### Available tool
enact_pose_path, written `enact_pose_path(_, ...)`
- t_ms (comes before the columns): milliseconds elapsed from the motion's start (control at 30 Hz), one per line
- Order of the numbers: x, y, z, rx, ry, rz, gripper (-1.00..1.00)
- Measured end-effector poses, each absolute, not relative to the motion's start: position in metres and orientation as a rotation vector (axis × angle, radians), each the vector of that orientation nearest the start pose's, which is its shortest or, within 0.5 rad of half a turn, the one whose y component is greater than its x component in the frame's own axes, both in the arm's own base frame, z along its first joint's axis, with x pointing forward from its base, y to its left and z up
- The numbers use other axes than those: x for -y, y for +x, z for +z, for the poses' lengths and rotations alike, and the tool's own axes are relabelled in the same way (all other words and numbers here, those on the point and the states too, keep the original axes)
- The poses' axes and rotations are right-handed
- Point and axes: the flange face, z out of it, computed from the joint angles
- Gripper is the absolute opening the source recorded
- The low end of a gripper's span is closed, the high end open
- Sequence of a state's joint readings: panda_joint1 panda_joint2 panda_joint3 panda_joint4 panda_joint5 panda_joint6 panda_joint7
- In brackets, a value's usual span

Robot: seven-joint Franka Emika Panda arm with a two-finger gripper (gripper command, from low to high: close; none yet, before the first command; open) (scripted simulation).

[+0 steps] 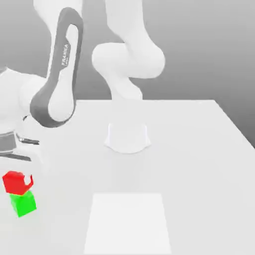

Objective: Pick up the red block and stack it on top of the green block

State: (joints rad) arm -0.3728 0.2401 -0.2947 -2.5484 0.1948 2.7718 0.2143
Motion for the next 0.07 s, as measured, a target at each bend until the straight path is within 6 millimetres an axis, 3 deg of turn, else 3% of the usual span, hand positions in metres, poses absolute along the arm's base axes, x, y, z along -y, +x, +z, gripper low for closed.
enact_pose_path(67,0.2919,0.3461,0.1852,-1.582,-2.713,0.0,1.0)
